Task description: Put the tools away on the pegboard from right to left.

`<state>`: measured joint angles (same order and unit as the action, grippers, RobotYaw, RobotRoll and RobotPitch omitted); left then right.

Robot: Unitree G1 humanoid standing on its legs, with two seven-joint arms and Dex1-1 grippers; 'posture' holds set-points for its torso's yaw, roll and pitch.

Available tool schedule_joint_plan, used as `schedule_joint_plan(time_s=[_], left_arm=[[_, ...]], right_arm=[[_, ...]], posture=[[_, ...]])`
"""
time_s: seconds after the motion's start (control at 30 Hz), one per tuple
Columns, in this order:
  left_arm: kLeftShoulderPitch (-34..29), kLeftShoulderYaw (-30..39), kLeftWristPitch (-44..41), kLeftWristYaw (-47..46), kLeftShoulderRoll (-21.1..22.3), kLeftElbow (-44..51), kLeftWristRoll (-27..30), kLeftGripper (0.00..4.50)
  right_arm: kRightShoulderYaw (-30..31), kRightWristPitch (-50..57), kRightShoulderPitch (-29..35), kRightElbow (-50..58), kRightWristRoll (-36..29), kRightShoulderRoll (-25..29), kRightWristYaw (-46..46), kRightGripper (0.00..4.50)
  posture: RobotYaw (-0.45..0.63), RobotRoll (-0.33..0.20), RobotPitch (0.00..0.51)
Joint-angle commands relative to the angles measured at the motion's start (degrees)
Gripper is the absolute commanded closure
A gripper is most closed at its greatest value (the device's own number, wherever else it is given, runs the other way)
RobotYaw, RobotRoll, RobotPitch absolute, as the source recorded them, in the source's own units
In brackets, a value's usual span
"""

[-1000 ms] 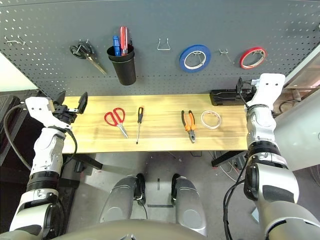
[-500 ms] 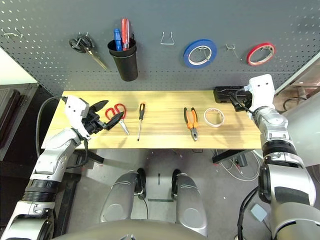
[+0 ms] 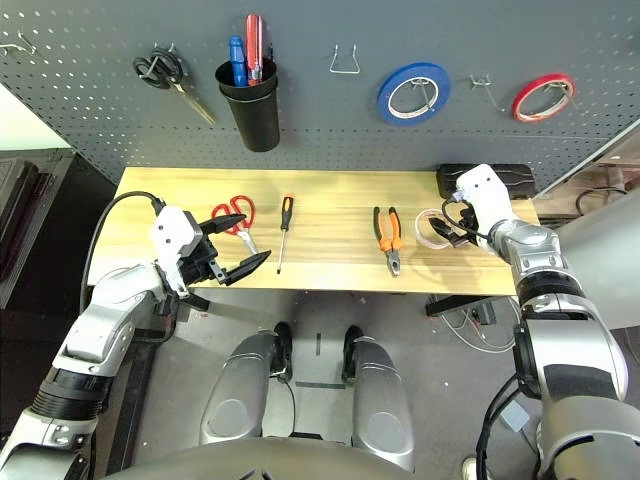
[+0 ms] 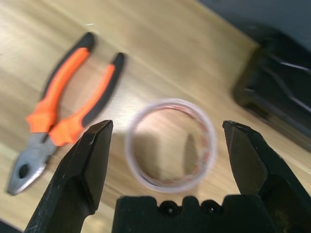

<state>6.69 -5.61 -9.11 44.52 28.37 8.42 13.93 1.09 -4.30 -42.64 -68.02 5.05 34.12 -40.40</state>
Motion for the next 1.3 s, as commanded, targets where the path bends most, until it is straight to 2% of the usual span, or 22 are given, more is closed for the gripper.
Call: schedule_joint_plan(time_s=[0.03, 0.37, 0.67, 0.8, 1.07, 1.13, 1.3], left_arm=[[-0.8, -0.6, -1.4, 0.6, 1.0, 2.5, -0.2, 0.02], [-4.0, 0.4, -5.4, 0.0, 3.0, 9.4, 1.0, 0.02], [-5.7, 1.4, -10.0, 0.0, 5.0, 15.0, 2.4, 0.02], [-5.3, 1.6, -11.4, -0.1, 5.5, 15.7, 2.8, 0.0], [-4.4, 1.5, -11.6, 0.2, 5.7, 15.1, 2.9, 0.0], [-4.1, 1.2, -11.4, 0.4, 5.6, 14.9, 2.9, 0.0], [-2.7, 0.2, -10.4, 1.4, 5.4, 13.2, 2.3, 0.0]], right_arm=[[2.9, 1.5, -0.6, -3.0, 3.2, -0.5, -1.9, 0.0], [6.7, 3.2, -2.2, -5.7, 8.0, -2.6, -1.5, 0.0], [7.4, 6.7, -0.5, -6.9, 9.0, -4.4, 1.2, 0.0], [7.1, 8.3, 0.4, -7.0, 8.8, -4.9, 2.0, 0.84], [6.1, 9.4, 1.8, -6.5, 8.2, -3.5, 5.1, 3.85], [5.7, 9.5, 2.2, -6.3, 8.0, -3.1, 5.9, 4.46], [4.0, 9.3, 3.6, -5.5, 7.0, -1.7, 8.0, 4.46]], posture=[[0.25, 0.0, 0.306], [0.29, 0.0, 0.36], [0.31, 0.0, 0.392], [0.32, 0.0, 0.391], [0.3, 0.0, 0.377], [0.29, 0.0, 0.37], [0.27, 0.0, 0.358]])
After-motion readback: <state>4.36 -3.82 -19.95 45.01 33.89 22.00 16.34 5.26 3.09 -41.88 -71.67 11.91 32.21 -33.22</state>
